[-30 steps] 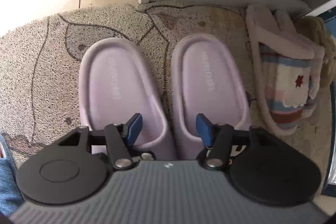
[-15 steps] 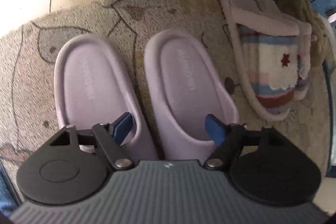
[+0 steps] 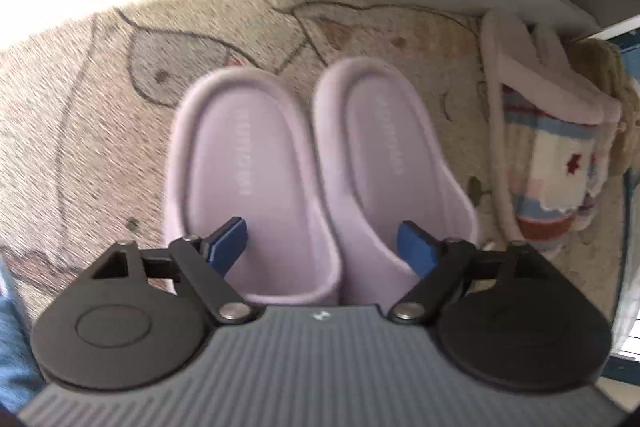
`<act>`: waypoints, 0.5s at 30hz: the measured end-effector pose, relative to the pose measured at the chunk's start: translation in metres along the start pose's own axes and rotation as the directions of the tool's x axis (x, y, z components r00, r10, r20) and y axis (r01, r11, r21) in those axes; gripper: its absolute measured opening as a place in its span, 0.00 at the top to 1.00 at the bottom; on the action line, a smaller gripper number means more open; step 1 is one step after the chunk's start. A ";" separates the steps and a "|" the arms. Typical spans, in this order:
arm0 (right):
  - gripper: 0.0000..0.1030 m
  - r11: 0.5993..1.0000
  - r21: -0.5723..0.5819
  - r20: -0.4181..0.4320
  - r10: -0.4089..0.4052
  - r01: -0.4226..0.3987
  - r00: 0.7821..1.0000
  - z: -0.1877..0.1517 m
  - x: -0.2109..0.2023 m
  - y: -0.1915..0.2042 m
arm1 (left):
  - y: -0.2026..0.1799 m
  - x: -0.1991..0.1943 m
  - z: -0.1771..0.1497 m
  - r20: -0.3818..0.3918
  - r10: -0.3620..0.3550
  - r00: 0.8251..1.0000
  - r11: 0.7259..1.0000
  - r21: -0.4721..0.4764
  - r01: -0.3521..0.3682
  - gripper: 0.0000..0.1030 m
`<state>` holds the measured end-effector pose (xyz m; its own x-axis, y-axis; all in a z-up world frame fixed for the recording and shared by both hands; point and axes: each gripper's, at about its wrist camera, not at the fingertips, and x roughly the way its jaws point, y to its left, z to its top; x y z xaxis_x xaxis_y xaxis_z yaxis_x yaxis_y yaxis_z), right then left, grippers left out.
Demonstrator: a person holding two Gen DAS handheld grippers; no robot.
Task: Organize scattered shoes
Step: 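Close the left tool on both slides' heels, pinching them together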
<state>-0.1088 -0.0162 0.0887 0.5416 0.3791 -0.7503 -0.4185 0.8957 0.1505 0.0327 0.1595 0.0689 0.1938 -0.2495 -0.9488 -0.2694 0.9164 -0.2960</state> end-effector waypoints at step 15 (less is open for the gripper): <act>0.42 0.987 -0.156 -0.001 -0.036 0.036 0.999 -0.013 0.010 0.030 | 0.002 0.007 -0.003 -0.027 -0.036 0.999 0.999 -0.009 0.035 0.09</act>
<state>-0.1252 0.0111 0.0772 0.5561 0.3462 -0.7556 -0.5076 0.8613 0.0211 0.0309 0.1592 0.0615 0.1778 -0.2902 -0.9403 -0.2711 0.9041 -0.3303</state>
